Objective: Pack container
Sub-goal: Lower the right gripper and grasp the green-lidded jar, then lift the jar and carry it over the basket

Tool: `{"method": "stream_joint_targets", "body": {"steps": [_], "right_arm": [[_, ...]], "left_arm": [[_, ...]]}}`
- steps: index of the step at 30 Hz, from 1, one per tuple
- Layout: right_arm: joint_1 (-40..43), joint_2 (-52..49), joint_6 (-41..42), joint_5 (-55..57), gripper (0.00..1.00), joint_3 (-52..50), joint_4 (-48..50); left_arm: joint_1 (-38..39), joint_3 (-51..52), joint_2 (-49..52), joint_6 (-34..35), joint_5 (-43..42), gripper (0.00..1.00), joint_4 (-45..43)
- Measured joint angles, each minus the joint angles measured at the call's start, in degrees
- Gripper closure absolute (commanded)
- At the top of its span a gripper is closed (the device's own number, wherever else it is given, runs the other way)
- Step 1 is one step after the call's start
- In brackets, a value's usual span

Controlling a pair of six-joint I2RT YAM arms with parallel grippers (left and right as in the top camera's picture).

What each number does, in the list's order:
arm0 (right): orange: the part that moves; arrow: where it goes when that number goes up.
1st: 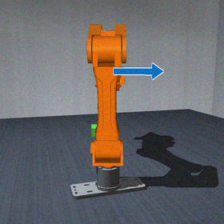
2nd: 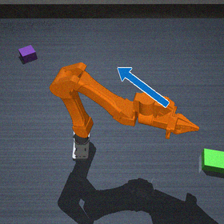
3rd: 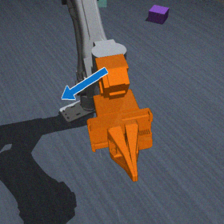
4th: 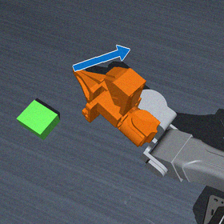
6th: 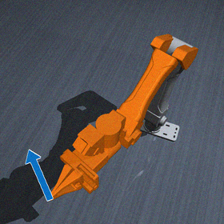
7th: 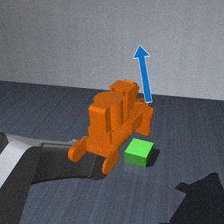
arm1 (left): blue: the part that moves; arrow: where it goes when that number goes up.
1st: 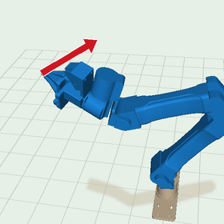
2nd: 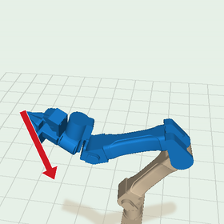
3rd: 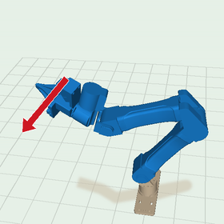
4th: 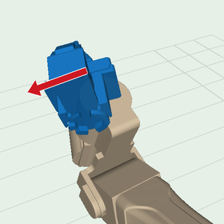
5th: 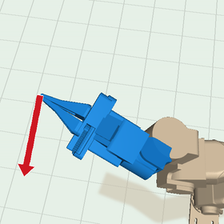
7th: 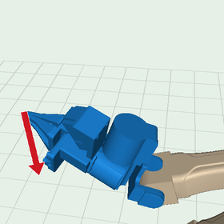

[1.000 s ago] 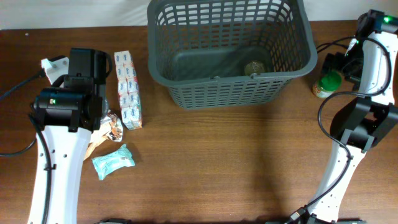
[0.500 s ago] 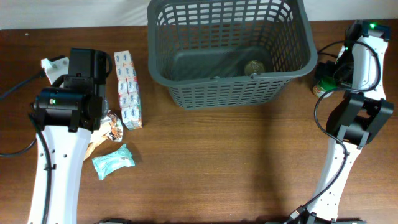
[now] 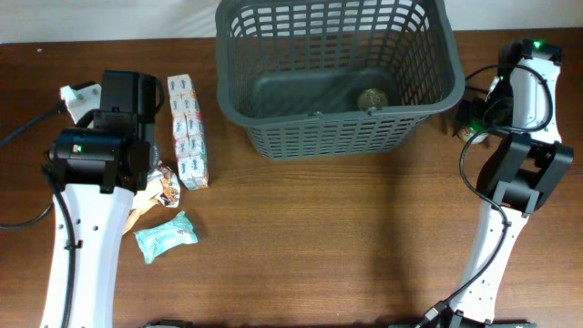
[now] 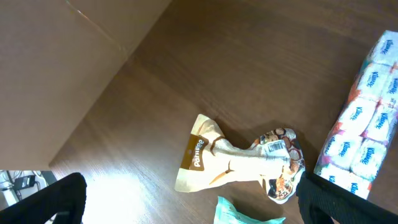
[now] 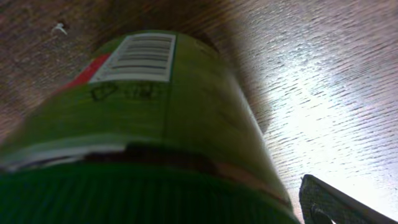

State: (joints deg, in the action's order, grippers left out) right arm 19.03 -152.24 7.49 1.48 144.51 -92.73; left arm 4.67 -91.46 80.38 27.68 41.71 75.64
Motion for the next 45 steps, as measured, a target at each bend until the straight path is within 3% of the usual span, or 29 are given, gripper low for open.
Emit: {"method": "stream_joint_targets", "body": {"steps": [4, 8, 11, 12, 15, 27, 36, 45], "right_arm": [[0.0, 0.0, -0.2, 0.0, 0.09, 0.0, 0.1], [0.0, 0.0, 0.1, 0.1, 0.39, 0.0, 0.4], [0.0, 0.0, 1.3, 0.0, 0.53, 0.0, 0.5], [0.0, 0.0, 1.4, -0.1, 0.60, 0.0, 0.5], [0.0, 0.0, 1.5, 0.0, 0.96, 0.0, 0.4], [0.0, -0.3, 2.4, 0.3, 0.96, 2.4, -1.4], [0.0, 0.7, 5.2, 1.0, 0.96, 25.6, -4.2], [-0.3, 20.9, 9.7, 0.4, 0.96, 33.8, -3.0]], "left_arm": [[0.0, 0.0, 0.0, 0.0, 0.0, 0.00, 0.0], [0.0, 0.0, 0.0, 0.0, 0.0, 0.00, 0.0], [0.0, 0.0, 0.0, 0.0, 0.0, 0.00, 0.0], [0.0, 0.0, 0.0, 0.0, 0.0, 0.00, 0.0], [0.0, 0.0, 0.0, 0.0, 0.0, 0.00, 0.0], [0.0, 0.0, 0.0, 0.0, 0.0, 0.00, 0.0], [0.0, 0.0, 0.0, 0.0, 0.0, 0.00, 0.0], [0.0, 0.0, 0.0, 0.0, 0.0, 0.00, 0.0]]}}
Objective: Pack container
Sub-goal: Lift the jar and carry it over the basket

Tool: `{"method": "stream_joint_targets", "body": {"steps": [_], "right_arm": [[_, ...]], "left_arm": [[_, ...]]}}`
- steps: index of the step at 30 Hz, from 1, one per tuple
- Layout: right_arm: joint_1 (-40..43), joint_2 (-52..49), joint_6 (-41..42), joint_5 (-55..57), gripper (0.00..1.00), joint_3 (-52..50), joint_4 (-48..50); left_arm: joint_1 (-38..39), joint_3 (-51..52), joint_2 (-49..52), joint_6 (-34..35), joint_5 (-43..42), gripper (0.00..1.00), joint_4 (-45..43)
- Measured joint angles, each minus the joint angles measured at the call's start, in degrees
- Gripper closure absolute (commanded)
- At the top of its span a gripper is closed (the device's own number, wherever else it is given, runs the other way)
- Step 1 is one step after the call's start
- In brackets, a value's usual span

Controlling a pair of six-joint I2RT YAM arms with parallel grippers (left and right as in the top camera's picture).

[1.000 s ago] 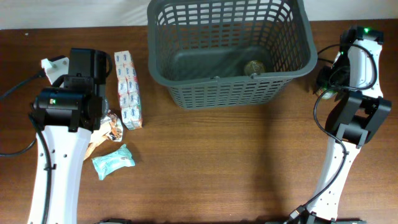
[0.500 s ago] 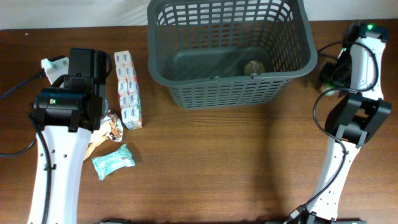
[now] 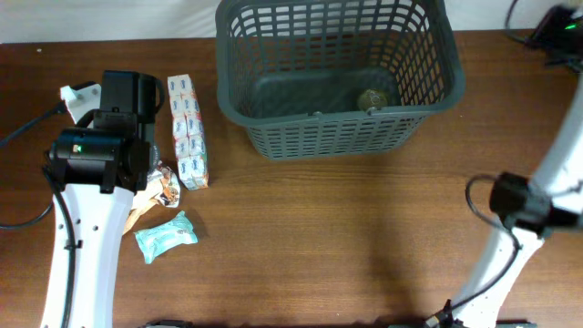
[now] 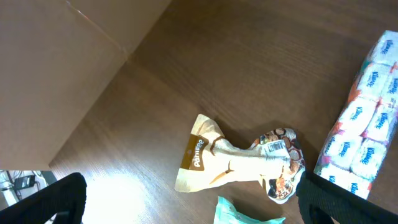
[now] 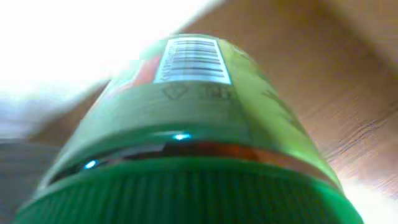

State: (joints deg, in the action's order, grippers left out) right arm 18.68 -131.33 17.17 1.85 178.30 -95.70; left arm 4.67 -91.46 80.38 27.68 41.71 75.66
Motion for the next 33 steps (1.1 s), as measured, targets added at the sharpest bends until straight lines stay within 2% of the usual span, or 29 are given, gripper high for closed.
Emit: {"method": "stream_joint_targets", "body": {"steps": [5, 11, 16, 19, 33], "right_arm": [[-4.0, 12.2, 0.9, -3.4, 0.96, 1.3, 2.6], [-17.7, 17.2, 1.1, -7.1, 0.96, 1.9, 8.0], [-28.5, 13.4, 0.6, -6.2, 0.96, 1.9, 9.3], [-31.6, 9.2, 0.3, -4.7, 0.96, 1.7, 9.2], [-33.5, -11.2, 0.3, -2.7, 0.96, -3.2, 6.2]], "left_arm": [[0.0, 0.0, 0.0, 0.0, 0.0, 0.00, 0.0], [0.0, 0.0, 0.0, 0.0, 0.0, 0.00, 0.0], [0.0, 0.0, 0.0, 0.0, 0.0, 0.00, 0.0], [0.0, 0.0, 0.0, 0.0, 0.0, 0.00, 0.0], [0.0, 0.0, 0.0, 0.0, 0.0, 0.00, 0.0]]}}
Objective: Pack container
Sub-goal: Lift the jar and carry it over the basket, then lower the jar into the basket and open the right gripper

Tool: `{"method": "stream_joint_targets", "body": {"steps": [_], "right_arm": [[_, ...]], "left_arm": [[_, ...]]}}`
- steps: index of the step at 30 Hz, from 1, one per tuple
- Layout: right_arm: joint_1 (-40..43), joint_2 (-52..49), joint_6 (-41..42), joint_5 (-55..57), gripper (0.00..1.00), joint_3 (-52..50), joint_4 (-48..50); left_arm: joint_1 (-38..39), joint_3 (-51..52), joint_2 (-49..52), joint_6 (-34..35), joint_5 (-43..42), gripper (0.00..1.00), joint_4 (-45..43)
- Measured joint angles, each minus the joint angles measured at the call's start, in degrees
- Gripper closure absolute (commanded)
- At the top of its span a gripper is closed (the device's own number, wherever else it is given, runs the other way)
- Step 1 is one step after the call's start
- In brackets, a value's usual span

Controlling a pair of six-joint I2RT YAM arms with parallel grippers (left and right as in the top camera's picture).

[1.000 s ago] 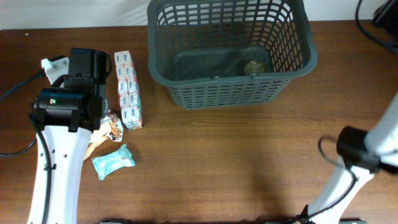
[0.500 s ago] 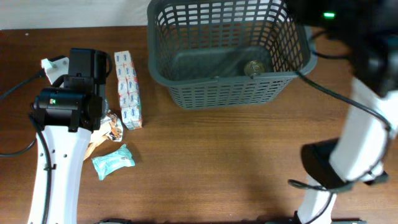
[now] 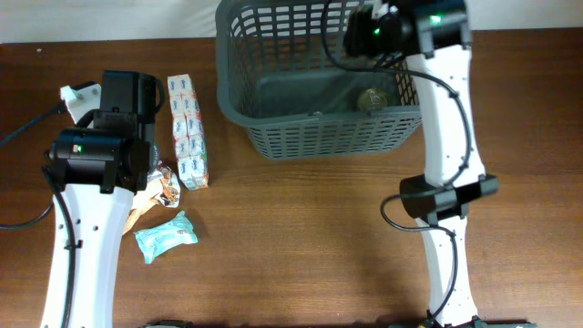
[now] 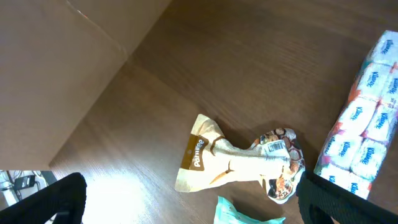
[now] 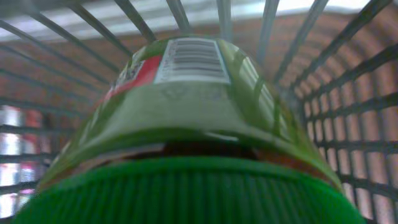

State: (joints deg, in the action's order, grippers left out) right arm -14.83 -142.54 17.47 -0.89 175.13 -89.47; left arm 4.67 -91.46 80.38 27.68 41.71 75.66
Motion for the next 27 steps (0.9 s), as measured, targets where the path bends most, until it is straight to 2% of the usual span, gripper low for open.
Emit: {"method": "stream_joint_targets", "body": {"steps": [20, 21, 22, 24, 27], "right_arm": [[0.2, -2.1, -0.2, 1.9, 0.95, -24.7, 6.2], [0.2, -2.1, -0.2, 1.9, 0.89, -25.5, 6.3], [0.2, -2.1, -0.2, 1.9, 0.77, -26.2, 6.3], [0.4, -2.1, -0.1, 1.9, 0.60, -26.5, 6.3], [0.7, -2.1, -0.2, 2.0, 0.49, -26.5, 6.7]], "left_arm": [[0.0, 0.0, 0.0, 0.0, 0.0, 0.00, 0.0], [0.0, 0.0, 0.0, 0.0, 0.0, 0.00, 0.0], [0.0, 0.0, 0.0, 0.0, 0.0, 0.00, 0.0], [0.0, 0.0, 0.0, 0.0, 0.0, 0.00, 0.0], [0.0, 0.0, 0.0, 0.0, 0.0, 0.00, 0.0]]}}
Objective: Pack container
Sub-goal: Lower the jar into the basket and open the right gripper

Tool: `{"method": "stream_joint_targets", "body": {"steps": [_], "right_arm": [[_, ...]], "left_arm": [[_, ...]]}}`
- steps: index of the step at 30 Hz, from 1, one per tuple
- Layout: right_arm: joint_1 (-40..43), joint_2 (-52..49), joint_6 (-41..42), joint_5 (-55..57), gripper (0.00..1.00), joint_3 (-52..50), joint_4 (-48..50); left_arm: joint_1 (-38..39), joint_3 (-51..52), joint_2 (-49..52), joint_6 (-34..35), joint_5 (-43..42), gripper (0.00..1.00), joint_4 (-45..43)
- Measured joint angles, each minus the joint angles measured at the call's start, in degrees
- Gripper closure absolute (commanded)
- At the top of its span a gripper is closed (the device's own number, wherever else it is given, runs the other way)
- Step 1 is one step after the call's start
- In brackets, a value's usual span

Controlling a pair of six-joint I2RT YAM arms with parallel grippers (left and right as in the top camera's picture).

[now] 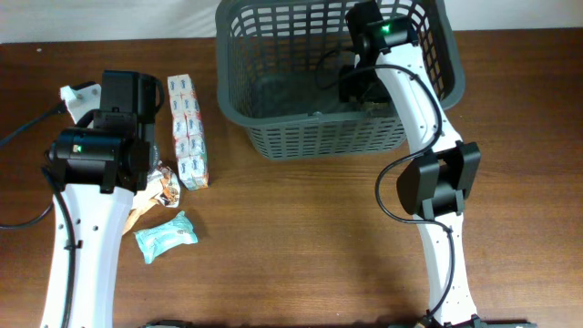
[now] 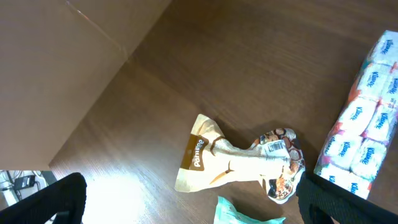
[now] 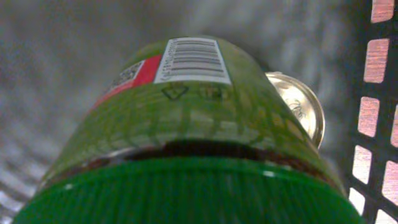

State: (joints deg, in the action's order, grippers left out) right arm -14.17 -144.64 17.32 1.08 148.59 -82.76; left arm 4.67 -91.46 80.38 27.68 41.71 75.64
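Observation:
A green jar [image 3: 186,124] with a green ribbed lid and a barcode label fills the right wrist view. My right gripper [image 1: 357,82] is shut on it, low inside the grey plastic basket [image 1: 273,137]; its fingers are hidden behind the jar. A metal can [image 3: 298,112] lies on the basket floor just beside the jar. My left gripper [image 2: 193,211] hangs open above a tan snack pouch [image 2: 236,165], a teal packet [image 2: 242,214] and a pack of tissues [image 2: 367,124] at the table's left.
The basket stands at the back middle of the wooden table [image 1: 319,237]. Its slatted wall [image 3: 379,93] is close on the jar's right. The tissue pack [image 1: 189,132], pouch [image 1: 162,187] and teal packet [image 1: 166,235] lie left of the basket, beside the left arm.
My right gripper with the jar was up at the basket's rim level, looking through the slats. Now it is lower inside, near the floor and the can. The left arm has not moved.
The right gripper first held the green jar on the table to the right of the basket. Then it was raised off the wood at the far right corner. Then it was over the basket, and now sits down inside. The left arm stayed still throughout.

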Motion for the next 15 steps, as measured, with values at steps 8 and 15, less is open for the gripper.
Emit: {"method": "stream_joint_targets", "body": {"steps": [8, 15], "right_arm": [[0.9, 0.0, 0.0, 0.2, 0.12, 0.0, 0.4], [1.2, 0.0, -0.5, 0.4, 0.01, 0.0, 0.5]], "left_arm": [[0.0, 0.0, 0.0, 0.0, 0.0, 0.00, 0.0], [0.0, 0.0, 0.0, 0.0, 0.0, 0.00, 0.0]]}}
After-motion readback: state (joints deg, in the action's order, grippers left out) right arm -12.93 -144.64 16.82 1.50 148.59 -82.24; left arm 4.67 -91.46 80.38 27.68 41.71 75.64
